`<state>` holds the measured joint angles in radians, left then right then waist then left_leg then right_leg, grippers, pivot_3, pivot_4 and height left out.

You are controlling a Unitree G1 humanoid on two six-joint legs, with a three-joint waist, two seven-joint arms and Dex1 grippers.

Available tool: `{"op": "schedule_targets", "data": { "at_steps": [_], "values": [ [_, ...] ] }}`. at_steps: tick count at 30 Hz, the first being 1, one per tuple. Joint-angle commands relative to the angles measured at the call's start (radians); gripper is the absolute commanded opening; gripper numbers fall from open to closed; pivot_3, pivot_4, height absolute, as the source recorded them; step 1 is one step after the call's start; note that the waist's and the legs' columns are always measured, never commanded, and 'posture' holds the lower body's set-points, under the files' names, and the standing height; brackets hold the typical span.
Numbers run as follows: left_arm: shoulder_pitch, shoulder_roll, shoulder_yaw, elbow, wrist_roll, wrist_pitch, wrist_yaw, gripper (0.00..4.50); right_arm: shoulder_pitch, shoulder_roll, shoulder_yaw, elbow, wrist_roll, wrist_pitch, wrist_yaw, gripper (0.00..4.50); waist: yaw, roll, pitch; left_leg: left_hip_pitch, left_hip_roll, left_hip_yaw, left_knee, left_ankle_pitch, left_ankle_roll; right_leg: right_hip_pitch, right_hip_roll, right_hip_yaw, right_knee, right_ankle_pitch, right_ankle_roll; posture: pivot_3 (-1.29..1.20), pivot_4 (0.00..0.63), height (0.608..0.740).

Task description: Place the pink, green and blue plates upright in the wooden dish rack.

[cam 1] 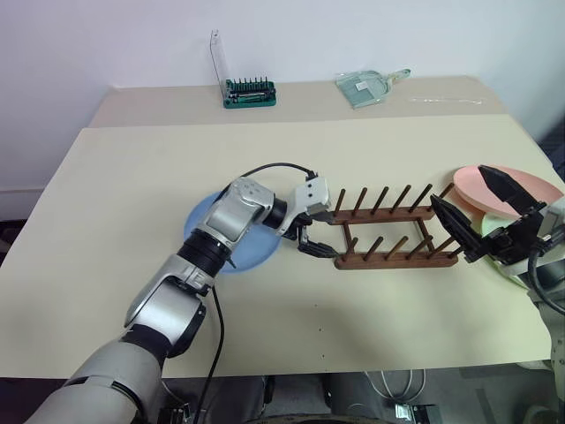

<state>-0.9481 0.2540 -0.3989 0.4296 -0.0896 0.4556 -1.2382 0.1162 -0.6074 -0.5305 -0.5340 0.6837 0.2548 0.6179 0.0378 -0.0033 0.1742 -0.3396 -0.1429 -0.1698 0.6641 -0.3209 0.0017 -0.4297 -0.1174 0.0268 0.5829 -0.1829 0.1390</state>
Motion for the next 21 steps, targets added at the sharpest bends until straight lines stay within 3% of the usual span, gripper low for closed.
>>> {"op": "schedule_targets", "data": {
  "at_steps": [1, 5, 9, 11, 18, 21],
  "values": [
    [-0.023, 0.050, 0.042, -0.088, -0.041, 0.033, -0.050, 4.48, -0.018, -0.007, -0.001, -0.007, 0.043, 0.009, 0.016, 4.50, -0.002, 0.000, 0.000, 0.000, 0.000, 0.000, 0.000, 0.000, 0.000, 0.000, 0.000, 0.000, 0.000, 0.000, 0.000, 0.00, 0.150, 0.740],
    [-0.045, 0.100, 0.088, -0.104, -0.075, 0.080, -0.069, 3.21, -0.025, -0.010, -0.006, -0.016, 0.112, 0.038, 0.038, 3.22, 0.000, 0.000, 0.000, 0.000, 0.000, 0.000, 0.000, 0.001, -0.002, 0.000, 0.000, 0.000, 0.000, 0.000, 0.000, 0.00, 0.150, 0.740],
    [-0.044, 0.148, 0.152, -0.168, -0.205, 0.116, -0.195, 1.22, 0.011, -0.023, -0.020, -0.029, 0.172, 0.063, 0.090, 1.30, -0.001, 0.000, 0.000, 0.000, 0.000, 0.000, 0.000, 0.001, -0.001, -0.001, 0.000, 0.000, 0.000, 0.000, 0.000, 0.00, 0.150, 0.740],
    [-0.049, 0.154, 0.166, -0.217, -0.294, 0.225, -0.251, 0.11, 0.037, -0.036, -0.029, -0.032, 0.191, 0.071, 0.131, 0.20, 0.001, 0.000, 0.000, 0.000, 0.000, 0.000, 0.000, 0.001, -0.001, -0.001, 0.000, 0.000, 0.000, 0.000, 0.000, 0.00, 0.150, 0.740],
    [0.008, 0.082, 0.065, -0.380, -0.372, 0.331, -0.245, 0.05, 0.131, -0.095, -0.069, -0.020, 0.195, 0.077, 0.255, 0.09, 0.000, 0.000, 0.000, 0.000, 0.000, 0.000, 0.000, 0.000, -0.001, 0.000, 0.000, 0.000, 0.000, 0.000, 0.000, 0.00, 0.150, 0.740],
    [0.044, 0.113, -0.046, -0.419, -0.299, 0.268, -0.260, 0.05, 0.195, -0.133, -0.070, -0.010, 0.126, 0.061, 0.309, 0.09, -0.005, 0.000, 0.000, 0.000, 0.000, 0.000, 0.000, 0.000, -0.001, 0.000, 0.000, 0.000, 0.000, 0.000, 0.000, 0.00, 0.150, 0.740]
  ]
}}
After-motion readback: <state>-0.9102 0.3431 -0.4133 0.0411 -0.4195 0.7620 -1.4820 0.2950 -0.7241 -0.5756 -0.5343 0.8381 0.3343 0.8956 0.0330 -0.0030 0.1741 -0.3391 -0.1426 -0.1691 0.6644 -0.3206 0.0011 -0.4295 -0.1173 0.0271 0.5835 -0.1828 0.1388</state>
